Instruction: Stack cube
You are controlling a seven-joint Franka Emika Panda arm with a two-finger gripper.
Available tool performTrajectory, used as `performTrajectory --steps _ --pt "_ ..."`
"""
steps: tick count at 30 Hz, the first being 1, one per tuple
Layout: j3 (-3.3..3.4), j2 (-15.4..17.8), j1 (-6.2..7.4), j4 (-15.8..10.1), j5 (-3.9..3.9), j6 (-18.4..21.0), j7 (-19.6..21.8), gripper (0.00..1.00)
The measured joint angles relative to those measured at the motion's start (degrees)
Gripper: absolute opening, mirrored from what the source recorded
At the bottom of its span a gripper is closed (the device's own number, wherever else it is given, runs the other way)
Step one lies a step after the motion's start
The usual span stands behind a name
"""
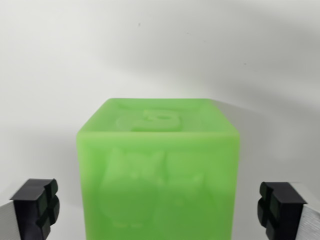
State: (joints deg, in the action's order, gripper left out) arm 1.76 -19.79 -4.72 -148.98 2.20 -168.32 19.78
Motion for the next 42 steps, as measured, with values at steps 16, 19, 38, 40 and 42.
performTrajectory --steps 16,19,38,40,42 --pt "-0.62 -3.8 -0.63 1.1 0.00 -2.8 0.0 0.00" --pt "-0.64 -3.8 -0.67 1.1 0.00 -2.8 0.0 0.00" --pt "-0.66 -3.8 -0.68 1.1 0.00 -2.9 0.0 0.00" --pt "-0.66 -3.8 -0.68 1.1 0.00 -2.9 0.0 0.00" --pt "-0.66 -3.8 -0.68 1.1 0.00 -2.9 0.0 0.00"
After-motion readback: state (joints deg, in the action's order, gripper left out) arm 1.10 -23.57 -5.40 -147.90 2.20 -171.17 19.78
